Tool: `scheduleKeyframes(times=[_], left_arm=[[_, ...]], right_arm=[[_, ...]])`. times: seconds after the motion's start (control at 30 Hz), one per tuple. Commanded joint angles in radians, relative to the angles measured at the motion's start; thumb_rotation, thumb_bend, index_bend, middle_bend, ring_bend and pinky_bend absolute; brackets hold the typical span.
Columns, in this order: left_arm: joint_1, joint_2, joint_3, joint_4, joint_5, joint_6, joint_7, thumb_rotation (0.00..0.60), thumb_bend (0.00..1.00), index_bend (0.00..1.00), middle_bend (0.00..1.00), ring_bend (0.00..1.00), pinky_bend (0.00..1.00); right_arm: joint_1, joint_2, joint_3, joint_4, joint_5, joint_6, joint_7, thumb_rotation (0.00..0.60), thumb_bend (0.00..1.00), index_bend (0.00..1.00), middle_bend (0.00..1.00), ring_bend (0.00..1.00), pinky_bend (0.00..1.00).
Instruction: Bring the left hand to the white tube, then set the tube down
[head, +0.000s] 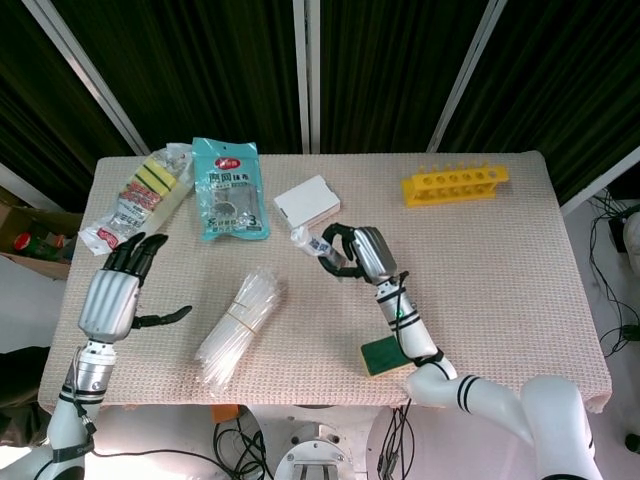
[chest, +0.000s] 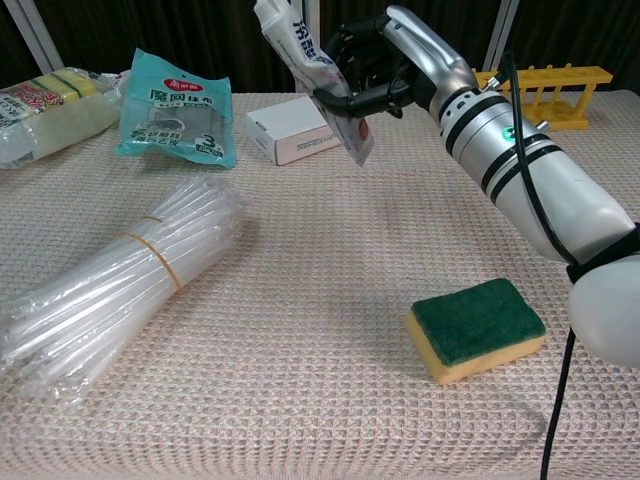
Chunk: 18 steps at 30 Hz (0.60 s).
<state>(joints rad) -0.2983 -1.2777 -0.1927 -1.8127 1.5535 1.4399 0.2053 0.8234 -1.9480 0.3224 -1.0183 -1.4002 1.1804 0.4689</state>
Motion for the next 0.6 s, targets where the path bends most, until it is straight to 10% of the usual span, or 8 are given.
scheduleKeyframes(times=[0.03, 0.43, 0.5, 0.6], left_arm=[[-0.114, 0.009, -0.117, -0.088, -0.008, -0.059, -0.042, 0.463, 0.0, 0.11, 0.17, 0.09, 0.18], [-0.478, -0.111, -0.3, -0.15, -0.292, -0.376, -0.023, 0.37, 0.0, 0.12, 0.19, 0.1, 0.18], [-0.521, -0.15, -0.31, -0.121, -0.323, -0.379, -0.001, 0.314, 0.0, 0.12, 0.19, 0.1, 0.18], [-0.567, -0.203, -0.318, -0.073, -0.346, -0.366, 0.019, 0.079, 0.0, 0.12, 0.19, 0.1, 0.18]], right_arm=[[0.006, -0.005, 0.002, -0.01, 0.008, -0.014, -0.016, 0.6, 0.51, 1.0, 0.91, 0.81, 0.93], [0.03, -0.049, 0.02, -0.004, 0.026, -0.017, -0.092, 0.6, 0.51, 1.0, 0.91, 0.81, 0.93], [0.032, -0.056, 0.019, 0.003, 0.029, -0.021, -0.096, 0.6, 0.51, 1.0, 0.91, 0.81, 0.93], [0.032, -0.063, 0.018, 0.007, 0.033, -0.024, -0.099, 0.6, 0.51, 1.0, 0.91, 0.81, 0.93]])
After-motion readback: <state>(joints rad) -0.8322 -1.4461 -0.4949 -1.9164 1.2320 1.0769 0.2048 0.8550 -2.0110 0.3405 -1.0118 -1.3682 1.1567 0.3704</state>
